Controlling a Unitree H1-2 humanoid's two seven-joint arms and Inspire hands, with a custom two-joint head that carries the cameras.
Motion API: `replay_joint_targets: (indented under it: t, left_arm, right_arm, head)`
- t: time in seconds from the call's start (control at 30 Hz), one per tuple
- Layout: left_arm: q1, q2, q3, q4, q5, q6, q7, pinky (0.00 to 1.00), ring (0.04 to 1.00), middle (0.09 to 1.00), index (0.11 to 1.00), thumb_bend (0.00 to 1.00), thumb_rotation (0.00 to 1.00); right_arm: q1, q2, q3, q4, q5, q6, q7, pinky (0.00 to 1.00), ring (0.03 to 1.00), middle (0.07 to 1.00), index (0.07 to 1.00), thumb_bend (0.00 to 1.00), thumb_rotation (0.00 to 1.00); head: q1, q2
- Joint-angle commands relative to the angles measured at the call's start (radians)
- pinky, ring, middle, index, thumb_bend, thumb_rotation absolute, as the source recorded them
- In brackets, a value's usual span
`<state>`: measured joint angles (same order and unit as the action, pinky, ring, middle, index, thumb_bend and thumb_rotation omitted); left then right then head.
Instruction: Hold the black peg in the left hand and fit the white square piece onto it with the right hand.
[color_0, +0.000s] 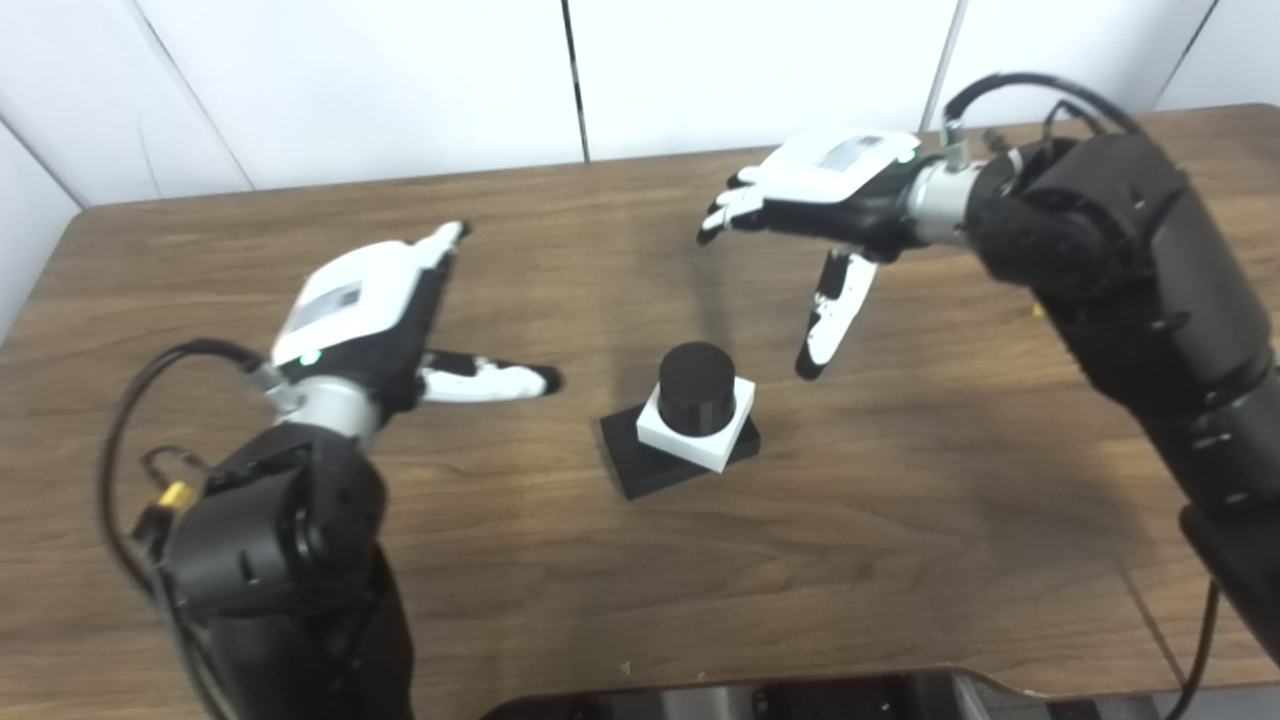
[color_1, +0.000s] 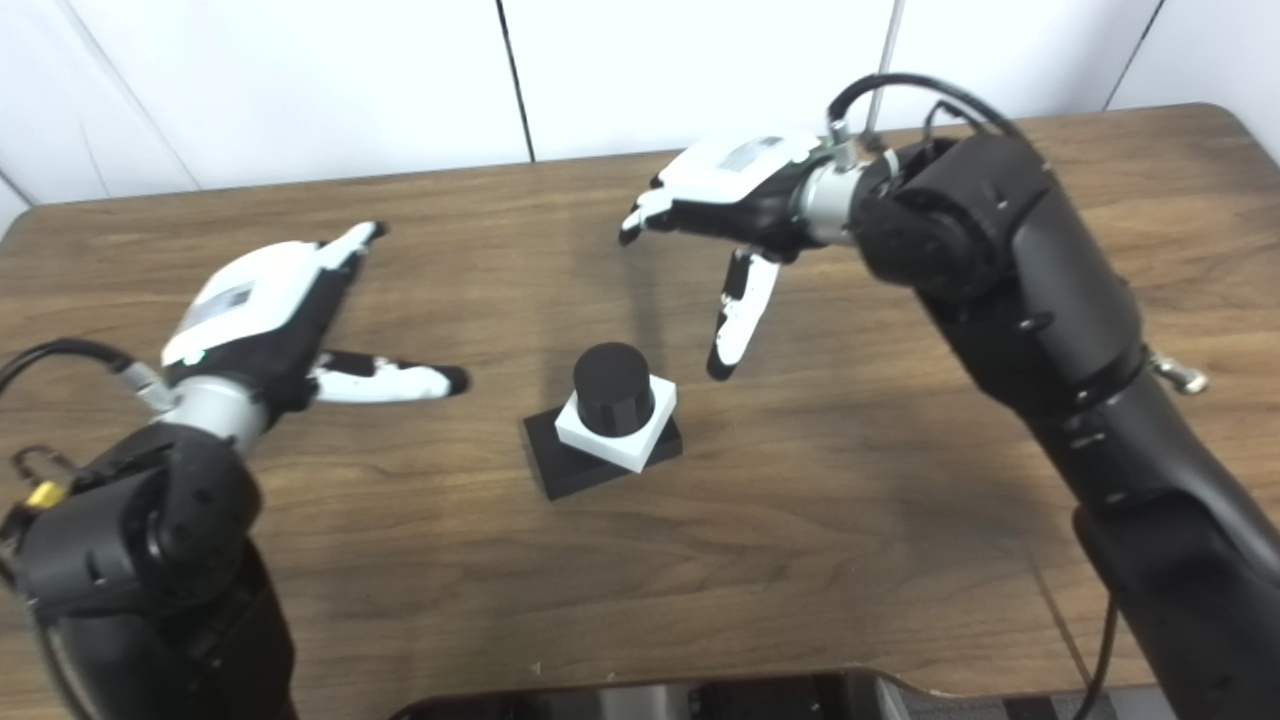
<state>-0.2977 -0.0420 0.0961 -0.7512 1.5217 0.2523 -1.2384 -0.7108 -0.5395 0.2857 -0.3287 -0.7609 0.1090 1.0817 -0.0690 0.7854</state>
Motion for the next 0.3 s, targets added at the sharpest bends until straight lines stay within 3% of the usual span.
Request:
replay_joint_targets:
  t: [0.0, 0.07, 0.1, 0.2, 0.27]
  left_arm:
    - [-0.004, -0.002, 0.026, -0.026, -0.007, 0.005, -0.003, 1.0, 0.997, 0.941, 0.935, 0.92, 0.44]
    - [0.039, -0.033, 0.068, 0.019, -0.062, 0.046, 0.141, 1.0, 0.974, 0.922, 0.901, 0.83, 0.38]
    - [0.054, -0.047, 0.085, 0.039, -0.087, 0.063, 0.202, 0.92, 0.932, 0.901, 0.868, 0.73, 0.3]
    - [0.086, -0.089, 0.146, 0.104, -0.211, 0.127, 0.381, 0.81, 0.887, 0.883, 0.848, 0.65, 0.24]
    - [0.106, -0.111, 0.194, 0.158, -0.339, 0.153, 0.503, 0.76, 0.873, 0.888, 0.854, 0.58, 0.3]
  right_arm:
    - [-0.01, -0.031, -0.044, -0.019, 0.025, 0.033, -0.043, 1.0, 1.0, 0.957, 0.916, 1.0, 0.47]
    - [0.039, -0.038, -0.103, 0.012, 0.079, 0.051, -0.092, 0.98, 1.0, 0.958, 0.924, 1.0, 0.51]
    - [0.059, -0.039, -0.126, 0.025, 0.1, 0.058, -0.115, 0.91, 0.985, 0.948, 0.936, 0.95, 0.59]
    - [0.117, -0.042, -0.183, 0.051, 0.138, 0.091, -0.171, 0.86, 0.985, 0.953, 0.955, 0.89, 0.64]
    - [0.168, -0.034, -0.231, 0.072, 0.166, 0.107, -0.233, 0.86, 0.994, 0.972, 0.981, 0.8, 0.63]
  head:
    - [-0.001, 0.001]
    - [-0.013, -0.003]
    - [-0.013, -0.003]
    - [-0.03, -0.004]
    - [-0.041, -0.003]
